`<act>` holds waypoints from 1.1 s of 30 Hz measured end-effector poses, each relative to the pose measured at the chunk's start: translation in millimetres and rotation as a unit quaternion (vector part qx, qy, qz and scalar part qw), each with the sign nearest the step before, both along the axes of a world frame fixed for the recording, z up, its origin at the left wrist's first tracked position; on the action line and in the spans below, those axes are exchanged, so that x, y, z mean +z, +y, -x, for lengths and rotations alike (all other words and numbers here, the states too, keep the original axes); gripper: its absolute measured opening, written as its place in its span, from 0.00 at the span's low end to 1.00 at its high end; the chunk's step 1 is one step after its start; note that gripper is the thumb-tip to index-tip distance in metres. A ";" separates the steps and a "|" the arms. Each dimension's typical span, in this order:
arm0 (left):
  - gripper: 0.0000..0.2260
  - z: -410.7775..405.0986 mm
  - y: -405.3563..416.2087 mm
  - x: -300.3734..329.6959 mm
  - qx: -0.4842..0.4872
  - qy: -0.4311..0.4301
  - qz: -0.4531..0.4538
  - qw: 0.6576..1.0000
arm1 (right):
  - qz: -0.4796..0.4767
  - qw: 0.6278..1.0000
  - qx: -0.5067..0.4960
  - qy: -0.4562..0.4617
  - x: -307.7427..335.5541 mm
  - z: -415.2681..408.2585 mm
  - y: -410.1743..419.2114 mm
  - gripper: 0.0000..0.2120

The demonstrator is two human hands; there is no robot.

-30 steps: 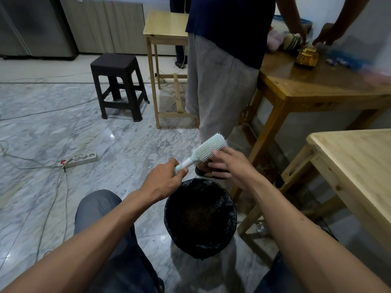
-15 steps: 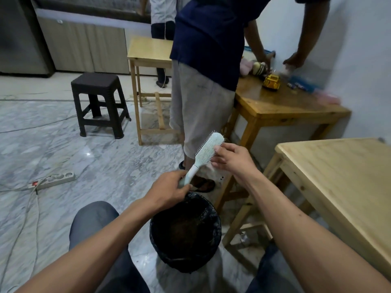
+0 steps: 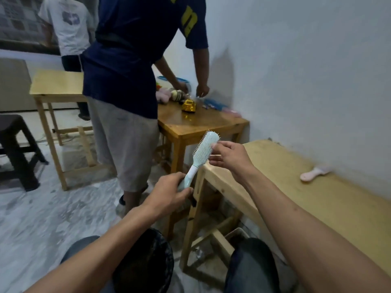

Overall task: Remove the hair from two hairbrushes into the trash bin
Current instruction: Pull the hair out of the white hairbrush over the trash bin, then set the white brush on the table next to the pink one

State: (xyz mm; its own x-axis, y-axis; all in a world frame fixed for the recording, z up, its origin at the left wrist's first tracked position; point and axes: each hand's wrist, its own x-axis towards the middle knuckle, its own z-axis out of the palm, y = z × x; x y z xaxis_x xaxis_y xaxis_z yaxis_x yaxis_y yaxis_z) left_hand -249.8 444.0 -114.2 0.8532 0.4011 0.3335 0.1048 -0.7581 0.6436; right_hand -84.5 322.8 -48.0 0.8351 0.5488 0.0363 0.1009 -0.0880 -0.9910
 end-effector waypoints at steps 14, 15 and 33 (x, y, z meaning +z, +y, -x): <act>0.13 -137.6 -145.6 44.2 -0.182 0.027 -0.027 0.982 | 0.031 0.984 -0.177 0.021 43.6 -65.0 -188.5 0.12; 0.14 -145.7 -156.7 44.5 -0.197 0.029 -0.031 0.980 | 0.039 0.982 -0.185 0.024 42.4 -68.8 -202.7 0.14; 0.13 -287.9 -291.3 39.4 -0.291 0.069 -0.098 0.949 | 0.157 0.898 -0.404 0.080 -1.3 -203.8 -321.6 0.07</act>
